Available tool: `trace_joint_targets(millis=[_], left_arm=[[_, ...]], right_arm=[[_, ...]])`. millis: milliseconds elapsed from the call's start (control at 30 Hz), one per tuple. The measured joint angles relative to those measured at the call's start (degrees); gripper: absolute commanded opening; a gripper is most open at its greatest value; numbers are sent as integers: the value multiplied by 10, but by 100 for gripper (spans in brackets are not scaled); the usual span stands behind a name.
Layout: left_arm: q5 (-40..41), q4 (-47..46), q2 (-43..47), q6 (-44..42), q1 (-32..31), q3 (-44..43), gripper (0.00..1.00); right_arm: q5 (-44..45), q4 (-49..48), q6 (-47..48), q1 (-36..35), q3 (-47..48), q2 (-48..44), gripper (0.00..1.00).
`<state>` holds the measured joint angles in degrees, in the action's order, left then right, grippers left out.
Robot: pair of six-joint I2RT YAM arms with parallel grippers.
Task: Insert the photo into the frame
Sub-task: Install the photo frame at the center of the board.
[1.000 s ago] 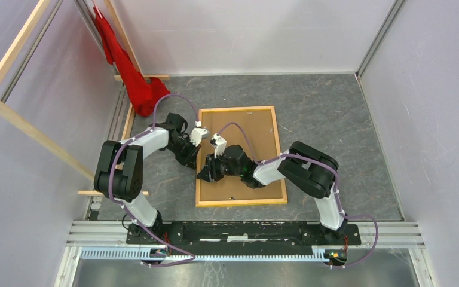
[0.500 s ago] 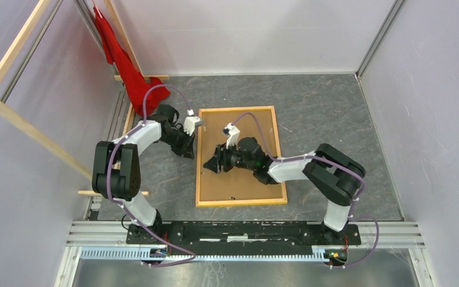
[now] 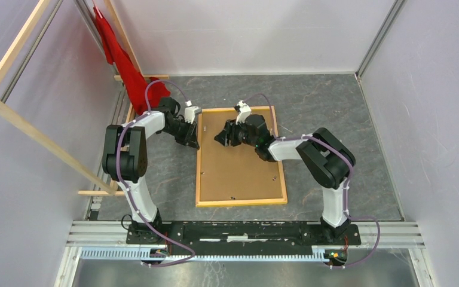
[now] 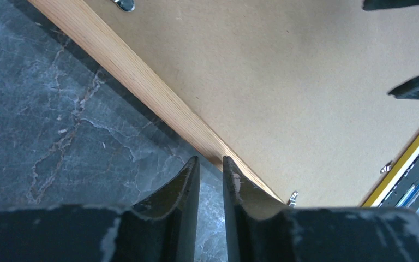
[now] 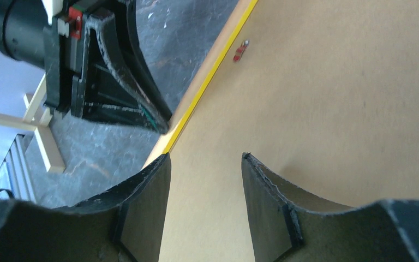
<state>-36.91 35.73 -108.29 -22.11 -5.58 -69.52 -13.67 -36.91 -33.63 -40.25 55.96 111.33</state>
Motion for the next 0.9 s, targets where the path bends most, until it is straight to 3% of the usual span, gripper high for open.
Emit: trace_joint_targets(millis=[167, 400, 900], left_arm=[[-11, -2, -10, 11, 4, -9, 14], [-30, -4, -17, 12, 9, -10, 12], [-39, -7, -19, 12, 10, -10, 11]], right_arm=[[-12, 22, 8, 10, 91, 70, 54], [-30, 50, 10, 14, 203, 161, 53], [-48, 65, -5, 12, 303, 239, 50]])
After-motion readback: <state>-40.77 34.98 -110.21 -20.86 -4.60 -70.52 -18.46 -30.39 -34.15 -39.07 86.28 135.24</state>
